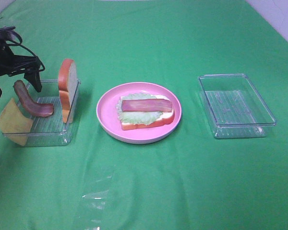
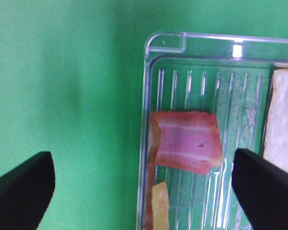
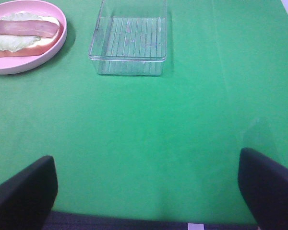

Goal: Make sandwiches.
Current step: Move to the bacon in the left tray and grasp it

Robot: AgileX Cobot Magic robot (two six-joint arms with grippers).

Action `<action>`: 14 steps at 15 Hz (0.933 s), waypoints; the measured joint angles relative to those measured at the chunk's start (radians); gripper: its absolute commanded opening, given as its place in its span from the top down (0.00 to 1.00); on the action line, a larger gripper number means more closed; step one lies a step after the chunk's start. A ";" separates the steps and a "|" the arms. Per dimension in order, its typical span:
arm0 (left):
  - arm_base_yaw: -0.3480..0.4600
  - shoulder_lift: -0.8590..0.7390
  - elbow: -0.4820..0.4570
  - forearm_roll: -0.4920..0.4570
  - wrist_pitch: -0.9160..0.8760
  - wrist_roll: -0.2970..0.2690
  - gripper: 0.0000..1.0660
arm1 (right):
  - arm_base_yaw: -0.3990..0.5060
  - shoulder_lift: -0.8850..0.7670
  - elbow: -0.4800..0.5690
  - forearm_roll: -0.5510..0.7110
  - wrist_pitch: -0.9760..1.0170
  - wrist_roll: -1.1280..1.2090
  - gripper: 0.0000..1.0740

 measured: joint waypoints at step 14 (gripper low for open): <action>0.000 0.011 -0.005 -0.019 -0.054 0.000 0.78 | 0.000 0.000 0.000 0.000 0.000 0.000 0.08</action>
